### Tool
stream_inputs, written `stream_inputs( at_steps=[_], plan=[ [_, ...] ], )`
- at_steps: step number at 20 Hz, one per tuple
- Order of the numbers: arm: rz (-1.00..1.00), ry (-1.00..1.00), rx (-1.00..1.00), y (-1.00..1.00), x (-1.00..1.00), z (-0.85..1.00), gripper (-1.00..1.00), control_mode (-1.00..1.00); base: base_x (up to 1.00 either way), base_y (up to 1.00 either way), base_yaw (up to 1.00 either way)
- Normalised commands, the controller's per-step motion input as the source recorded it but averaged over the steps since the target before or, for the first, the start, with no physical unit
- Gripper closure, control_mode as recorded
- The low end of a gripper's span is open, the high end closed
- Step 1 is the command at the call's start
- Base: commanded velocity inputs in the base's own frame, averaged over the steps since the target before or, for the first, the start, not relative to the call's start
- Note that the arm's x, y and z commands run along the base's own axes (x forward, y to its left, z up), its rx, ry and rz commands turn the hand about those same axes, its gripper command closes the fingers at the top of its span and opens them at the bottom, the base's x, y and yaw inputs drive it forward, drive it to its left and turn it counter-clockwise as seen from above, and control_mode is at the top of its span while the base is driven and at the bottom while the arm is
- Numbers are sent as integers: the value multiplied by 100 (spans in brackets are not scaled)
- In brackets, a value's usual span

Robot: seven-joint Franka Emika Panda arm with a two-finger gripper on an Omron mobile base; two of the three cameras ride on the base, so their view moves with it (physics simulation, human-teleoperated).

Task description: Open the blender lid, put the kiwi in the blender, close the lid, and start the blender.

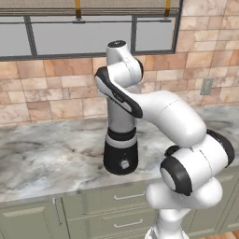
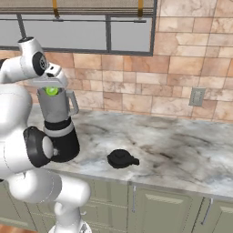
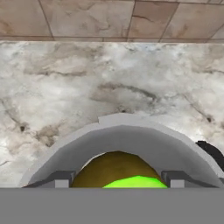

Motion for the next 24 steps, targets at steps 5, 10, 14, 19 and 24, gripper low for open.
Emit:
stream_inputs(
  at_steps=[5,10,14,19,24],
  plan=[
    [2,12,0,0,1,-46,100,-100,0,0,0],
    [3,13,0,-1,0,-52,-100,-100,0,0,0],
    [0,3,0,-2,0,-18,-100,-100,0,0,0],
    [0,0,3,-25,-2,0,-100,-100,0,0,0],
    [0,0,1,-10,-1,2,-100,-100,0,0,0]
  ],
)
